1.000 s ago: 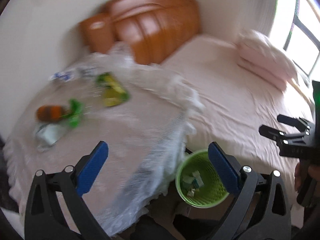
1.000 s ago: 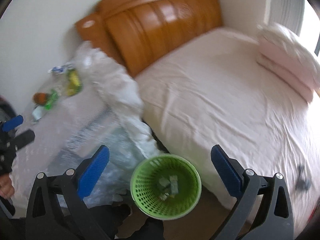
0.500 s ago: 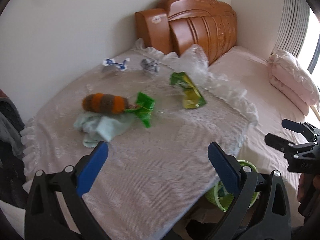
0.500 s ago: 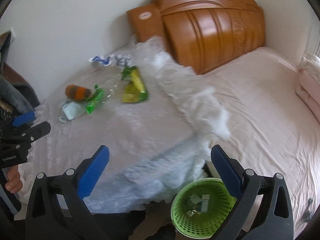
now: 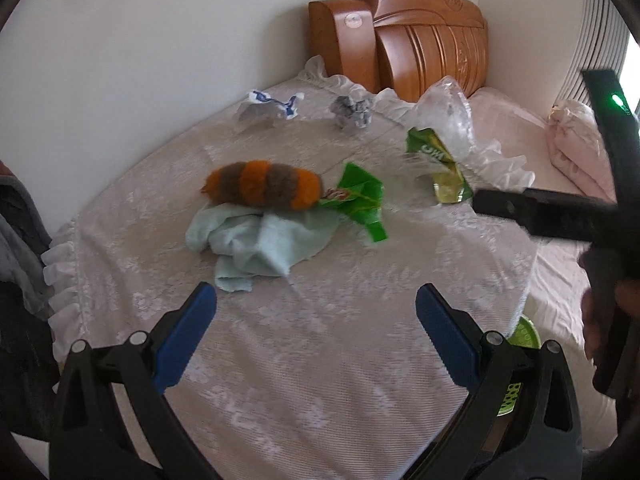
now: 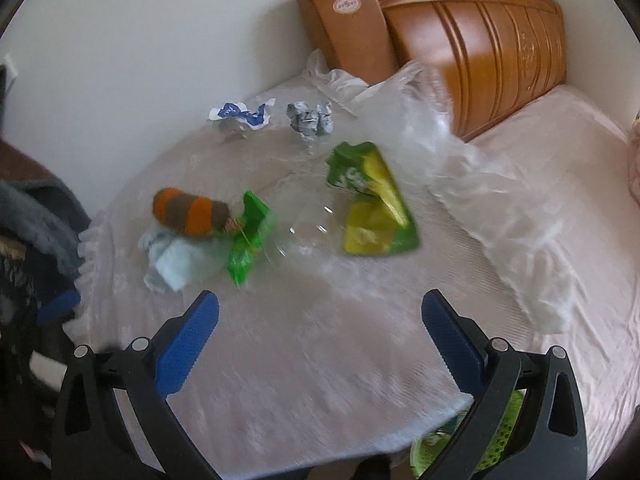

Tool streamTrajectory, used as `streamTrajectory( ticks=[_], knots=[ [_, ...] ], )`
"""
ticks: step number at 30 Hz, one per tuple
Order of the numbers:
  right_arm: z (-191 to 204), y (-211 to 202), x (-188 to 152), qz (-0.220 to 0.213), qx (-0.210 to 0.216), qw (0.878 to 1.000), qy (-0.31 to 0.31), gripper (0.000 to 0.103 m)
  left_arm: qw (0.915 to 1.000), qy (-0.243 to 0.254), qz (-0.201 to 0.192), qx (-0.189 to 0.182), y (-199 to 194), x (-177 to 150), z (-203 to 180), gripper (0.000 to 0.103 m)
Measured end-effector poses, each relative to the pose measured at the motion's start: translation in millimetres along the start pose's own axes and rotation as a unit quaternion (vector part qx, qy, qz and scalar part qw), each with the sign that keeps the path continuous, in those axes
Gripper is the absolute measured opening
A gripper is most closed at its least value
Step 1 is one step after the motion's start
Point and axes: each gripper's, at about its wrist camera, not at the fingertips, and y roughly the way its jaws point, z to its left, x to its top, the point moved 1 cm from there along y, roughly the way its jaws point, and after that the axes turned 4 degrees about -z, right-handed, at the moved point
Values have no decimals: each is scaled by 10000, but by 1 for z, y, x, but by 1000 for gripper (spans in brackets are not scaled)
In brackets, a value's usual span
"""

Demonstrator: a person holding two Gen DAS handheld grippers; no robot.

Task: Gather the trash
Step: 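Move both tools back over the bed toward the plush and towel, then grasp the striped orange-grey plush with the right tool while the left tool grasps the light-blue towel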

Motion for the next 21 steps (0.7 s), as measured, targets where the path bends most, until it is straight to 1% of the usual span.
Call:
streamTrajectory(
  ticks=[3, 10, 11, 12, 13, 14, 16, 18, 21],
  knots=[
    [8, 19, 10, 56, -50, 9999, 137, 101, 9999, -32, 42, -86, 5, -2, 10, 96],
    [16, 55, 20, 93, -556, 9982, 219, 101, 9997, -52, 98, -236, 14, -7, 26, 96],
    [16, 58, 21, 111, -596, 9979, 245, 101, 9996, -54, 115, -252, 16, -8, 27, 96],
    [15, 59, 21, 107, -634, 9976, 276, 98, 9996, -49, 120, -261, 16, -8, 28, 96],
    [17, 56, 21, 47, -664, 9974, 290, 96, 9996, -49, 111, -264, 16, -8, 30, 96],
    [20, 49, 22, -85, -666, 9975, 238, 96, 9996, -61, 98, -261, 17, -8, 32, 96],
    [28, 41, 24, -182, -555, 9982, 100, 96, 9995, -117, 70, -275, 17, -9, 37, 96],
    [44, 34, 27, -210, -360, 9989, -199, 96, 9995, -209, 59, -245, 19, -9, 45, 96],
    [78, 39, 35, -120, -4, 9961, -873, 96, 9994, -297, 45, -169, 21, -10, 56, 96]
  ],
)
